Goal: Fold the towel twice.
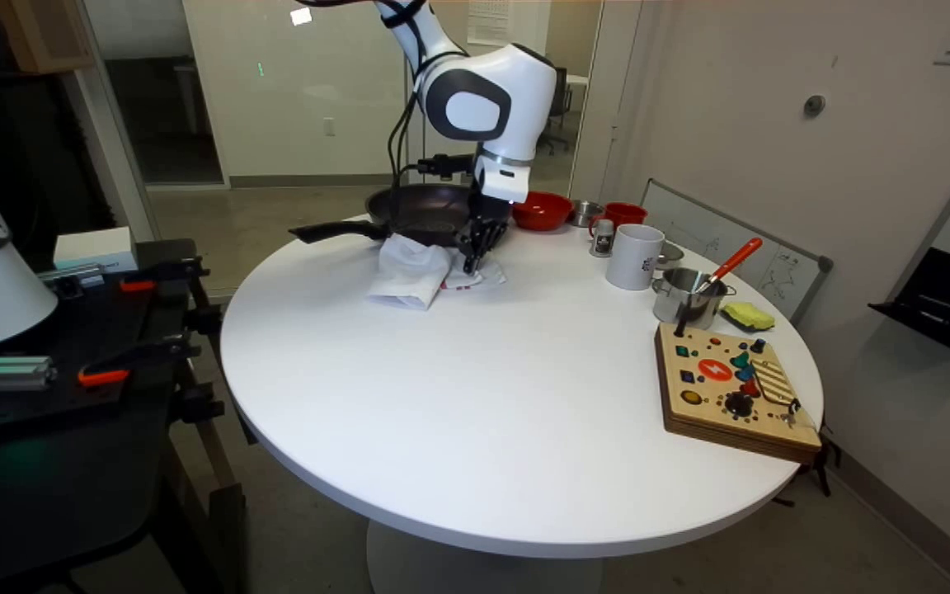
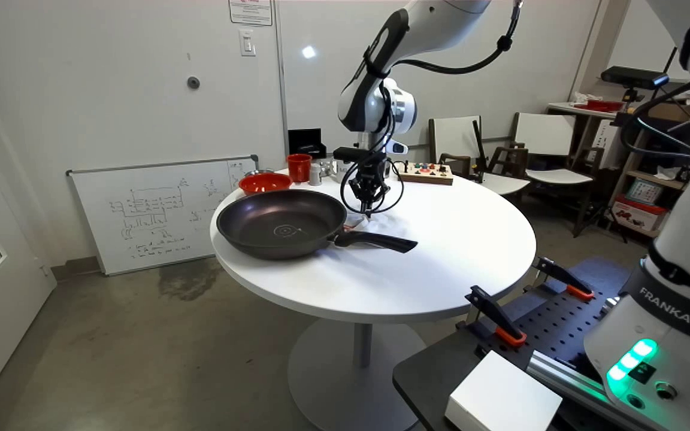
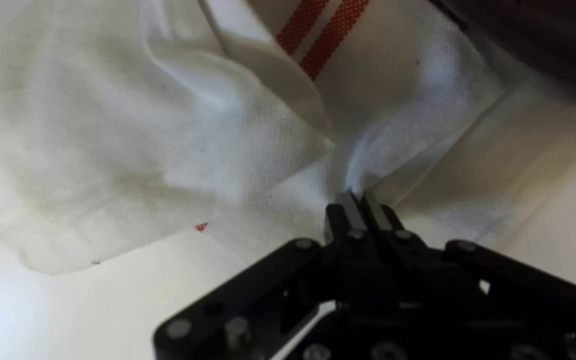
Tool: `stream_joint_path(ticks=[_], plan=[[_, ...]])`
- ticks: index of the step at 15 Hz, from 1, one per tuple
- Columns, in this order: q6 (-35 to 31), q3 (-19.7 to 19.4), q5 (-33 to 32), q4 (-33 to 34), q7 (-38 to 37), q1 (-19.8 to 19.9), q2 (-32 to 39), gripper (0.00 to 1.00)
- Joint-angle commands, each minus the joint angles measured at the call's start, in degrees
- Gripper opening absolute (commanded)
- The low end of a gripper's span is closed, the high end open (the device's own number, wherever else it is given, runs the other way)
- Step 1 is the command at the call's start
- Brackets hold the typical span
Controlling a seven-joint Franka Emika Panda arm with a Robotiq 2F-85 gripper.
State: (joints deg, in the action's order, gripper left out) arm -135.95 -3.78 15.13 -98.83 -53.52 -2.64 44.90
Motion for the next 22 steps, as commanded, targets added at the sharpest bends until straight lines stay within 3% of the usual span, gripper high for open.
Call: stream_joint_path(ticks=[1, 6, 12, 15, 22], plan=[[0.62, -2.18, -2.06, -1.48, -1.72, -1.89, -2.63, 0.02], [0.76, -5.48, -6.79, -4.52, -4.33, -4.12, -8.06, 0.01], [3.28, -6.56, -12.78, -8.86, -5.33, -4.51, -14.09, 0.01], [6.68, -5.80, -14.67, -11.03, -3.69, -3.78, -16.75, 0.01], [10.81, -1.92, -11.24, -16.41, 5.87, -0.54, -24.71, 0.01]])
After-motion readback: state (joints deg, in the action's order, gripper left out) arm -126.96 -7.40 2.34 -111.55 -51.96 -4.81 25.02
